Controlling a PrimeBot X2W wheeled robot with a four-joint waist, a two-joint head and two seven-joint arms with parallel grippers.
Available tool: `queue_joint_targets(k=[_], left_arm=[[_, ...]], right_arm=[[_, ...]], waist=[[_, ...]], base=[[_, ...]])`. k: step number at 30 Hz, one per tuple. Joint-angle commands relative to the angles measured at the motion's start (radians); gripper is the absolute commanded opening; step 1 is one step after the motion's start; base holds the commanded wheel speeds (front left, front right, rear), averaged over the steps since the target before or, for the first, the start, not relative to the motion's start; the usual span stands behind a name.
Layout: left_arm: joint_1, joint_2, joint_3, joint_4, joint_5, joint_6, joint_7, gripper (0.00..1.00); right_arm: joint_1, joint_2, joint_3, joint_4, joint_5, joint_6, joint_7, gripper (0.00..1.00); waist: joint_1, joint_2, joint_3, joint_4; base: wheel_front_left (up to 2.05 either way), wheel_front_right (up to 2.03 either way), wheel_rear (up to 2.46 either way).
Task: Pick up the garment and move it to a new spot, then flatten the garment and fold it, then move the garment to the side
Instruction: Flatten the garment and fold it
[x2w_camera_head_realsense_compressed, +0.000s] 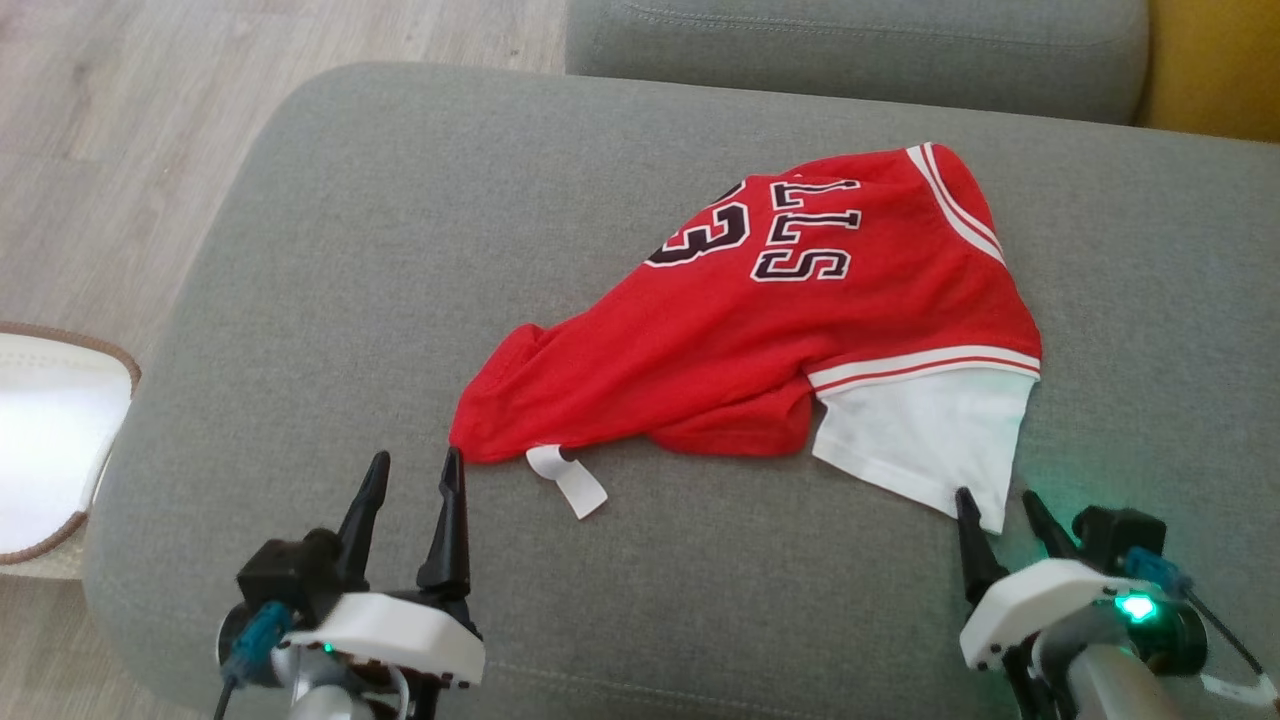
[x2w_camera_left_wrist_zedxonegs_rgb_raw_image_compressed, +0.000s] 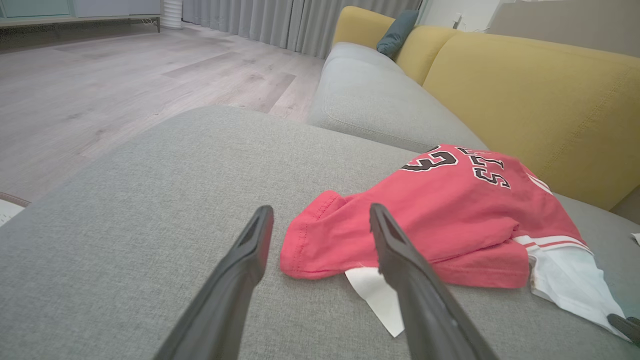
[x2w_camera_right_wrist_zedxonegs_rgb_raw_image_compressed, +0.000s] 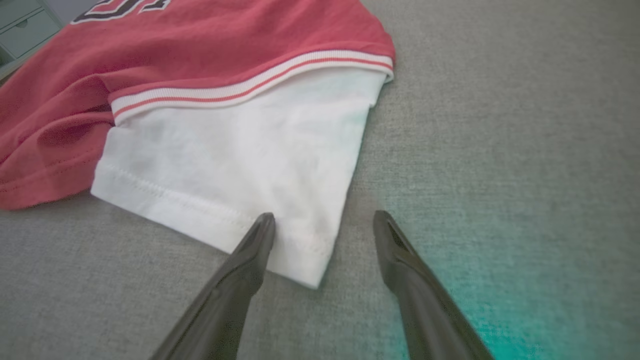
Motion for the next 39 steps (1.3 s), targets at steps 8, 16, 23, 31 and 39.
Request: queue_joint_targets(k=[8, 16, 23, 31, 39], left_arm=[[-0.046, -0.001, 0.042, -0.035, -0.006, 0.009, -0.005, 1.0], [-0.046, -0.001, 0.041, -0.039, -0.006, 0.007, -0.005, 1.0], [-0.038, -0.001, 0.016, -0.034, -0.007, -0.005, -0.005, 1.0], [-0.04, -0.001, -0.052, 0.044, -0.039, -0.042, 0.0, 1.0], [-0.098, -0.001, -0.082, 0.128, -0.098, -0.043, 0.002, 1.0]], right_arm=[[-0.076, -0.004, 0.053, 0.089, -0.003, 0.007, -0.002, 0.0], [-0.095, -0.004, -0.064, 0.049, -0.067, 0.007, -0.049, 0.0], [-0.034, -0.004, -0.208, -0.125, -0.148, 0.007, -0.027, 0.0], [0.027, -0.004, -0.225, -0.292, -0.129, 0.007, 0.035, 0.0], [0.044, -0.004, -0.169, -0.368, -0.077, 0.007, 0.07, 0.0]], waist=[[0.0, 0.0, 0.004, -0.01], [0.0, 0.0, 0.018, -0.05], [0.0, 0.0, 0.044, -0.078], [0.0, 0.0, 0.065, -0.097], [0.0, 0.0, 0.093, -0.119]], base=[[0.0, 0.0, 0.0], [0.0, 0.0, 0.0], [0.0, 0.0, 0.0], [0.0, 0.0, 0.0], [0.0, 0.0, 0.0]])
